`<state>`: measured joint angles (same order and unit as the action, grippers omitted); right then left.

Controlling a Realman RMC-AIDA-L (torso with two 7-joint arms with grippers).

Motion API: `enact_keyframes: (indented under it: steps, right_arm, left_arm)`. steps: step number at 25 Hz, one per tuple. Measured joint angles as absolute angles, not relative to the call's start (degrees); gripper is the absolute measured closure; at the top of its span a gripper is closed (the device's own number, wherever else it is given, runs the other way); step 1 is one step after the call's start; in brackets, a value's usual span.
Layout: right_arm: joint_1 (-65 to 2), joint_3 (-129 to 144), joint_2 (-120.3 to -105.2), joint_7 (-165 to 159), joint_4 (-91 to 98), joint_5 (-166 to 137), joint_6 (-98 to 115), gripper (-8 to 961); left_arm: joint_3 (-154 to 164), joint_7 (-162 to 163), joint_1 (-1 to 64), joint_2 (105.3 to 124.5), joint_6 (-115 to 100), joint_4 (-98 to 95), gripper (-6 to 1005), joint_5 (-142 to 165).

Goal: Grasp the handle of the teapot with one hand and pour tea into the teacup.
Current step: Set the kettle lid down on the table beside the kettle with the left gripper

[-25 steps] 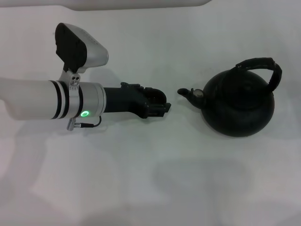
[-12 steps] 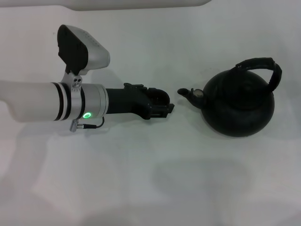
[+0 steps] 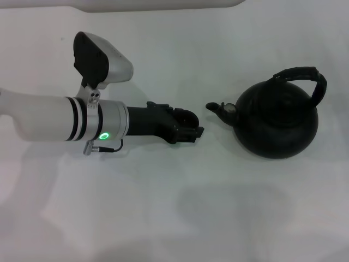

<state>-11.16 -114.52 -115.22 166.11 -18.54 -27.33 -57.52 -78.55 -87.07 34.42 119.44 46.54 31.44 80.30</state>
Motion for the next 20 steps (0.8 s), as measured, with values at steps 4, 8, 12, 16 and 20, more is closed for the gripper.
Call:
enact_keyframes:
  steps: [4, 8, 12, 16, 20]
  right_arm:
    - [-11.17, -114.52, -115.22, 166.11, -18.54, -27.33, -57.55, 161]
    - [-11.26, -114.52, -115.22, 166.11, -18.54, -27.33, -57.53, 159]
    - [-11.34, -114.52, -115.22, 166.11, -18.54, -27.33, -57.3, 159]
    - [-11.34, -114.52, -115.22, 166.11, -18.54, -27.33, -57.26, 159]
    - [-11.34, -114.52, -115.22, 166.11, -18.54, -27.33, -57.23, 160]
  left_arm:
    - [-78.18, -86.64, 34.46, 119.44, 46.26, 31.39, 283, 80.19]
    - [-78.13, -86.61, 34.46, 119.44, 46.18, 31.38, 282, 80.16]
    - [-78.12, -86.58, 34.46, 119.45, 45.83, 31.37, 282, 80.12]
    - [-78.13, -86.3, 34.45, 119.45, 45.57, 31.37, 282, 80.15]
    - [-78.13, -85.99, 34.45, 119.41, 45.57, 31.38, 283, 80.29]
